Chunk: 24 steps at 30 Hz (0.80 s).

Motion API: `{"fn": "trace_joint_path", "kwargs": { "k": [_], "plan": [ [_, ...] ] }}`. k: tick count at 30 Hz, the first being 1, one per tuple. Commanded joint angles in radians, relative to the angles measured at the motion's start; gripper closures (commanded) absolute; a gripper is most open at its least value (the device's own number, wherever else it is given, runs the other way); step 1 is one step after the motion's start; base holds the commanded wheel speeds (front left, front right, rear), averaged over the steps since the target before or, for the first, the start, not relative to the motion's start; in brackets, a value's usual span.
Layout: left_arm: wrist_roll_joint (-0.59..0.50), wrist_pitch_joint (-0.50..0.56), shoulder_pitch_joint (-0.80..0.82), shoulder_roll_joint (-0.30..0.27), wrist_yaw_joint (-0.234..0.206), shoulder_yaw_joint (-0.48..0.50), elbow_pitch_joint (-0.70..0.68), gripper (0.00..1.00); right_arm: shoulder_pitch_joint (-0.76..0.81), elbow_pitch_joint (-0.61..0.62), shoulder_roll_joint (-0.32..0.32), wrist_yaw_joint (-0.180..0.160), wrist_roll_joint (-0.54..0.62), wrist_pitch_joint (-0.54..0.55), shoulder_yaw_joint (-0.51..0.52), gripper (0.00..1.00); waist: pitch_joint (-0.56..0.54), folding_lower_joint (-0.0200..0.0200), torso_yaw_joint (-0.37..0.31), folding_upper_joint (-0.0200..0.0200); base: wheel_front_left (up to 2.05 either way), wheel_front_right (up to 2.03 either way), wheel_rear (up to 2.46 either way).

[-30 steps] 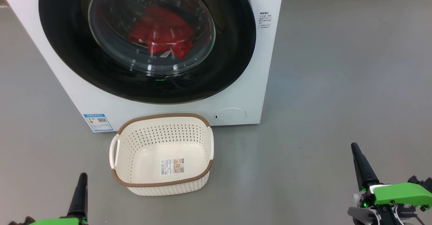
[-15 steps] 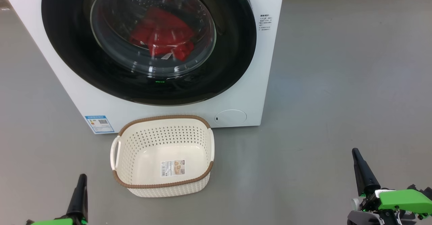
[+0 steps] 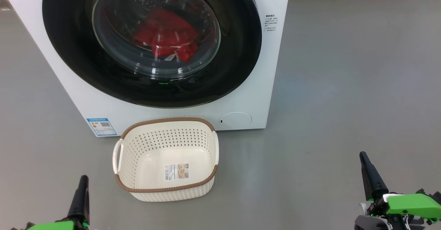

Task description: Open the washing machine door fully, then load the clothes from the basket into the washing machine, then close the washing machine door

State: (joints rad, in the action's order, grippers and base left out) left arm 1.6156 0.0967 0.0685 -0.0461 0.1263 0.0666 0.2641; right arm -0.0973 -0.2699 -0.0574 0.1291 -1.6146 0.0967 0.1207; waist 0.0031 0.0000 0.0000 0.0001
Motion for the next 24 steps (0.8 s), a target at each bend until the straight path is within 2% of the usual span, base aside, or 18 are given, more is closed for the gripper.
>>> {"fn": "trace_joint_path", "kwargs": {
  "k": [1, 24],
  "plan": [
    [0.003, 0.007, 0.038, -0.013, 0.004, 0.035, -0.019, 1.0, -0.01, 0.026, -0.001, 0.002, -0.002, 0.008, -0.017, 1.0, 0.0, 0.0, 0.0, -0.0001, 0.0, 0.0, 0.0],
    [0.0, 0.01, 0.039, -0.011, 0.004, 0.039, -0.019, 1.0, -0.01, 0.026, 0.002, 0.002, 0.0, 0.011, -0.014, 1.0, 0.0, 0.0, 0.0, -0.0001, 0.0, 0.0, 0.0]
  ]
}}
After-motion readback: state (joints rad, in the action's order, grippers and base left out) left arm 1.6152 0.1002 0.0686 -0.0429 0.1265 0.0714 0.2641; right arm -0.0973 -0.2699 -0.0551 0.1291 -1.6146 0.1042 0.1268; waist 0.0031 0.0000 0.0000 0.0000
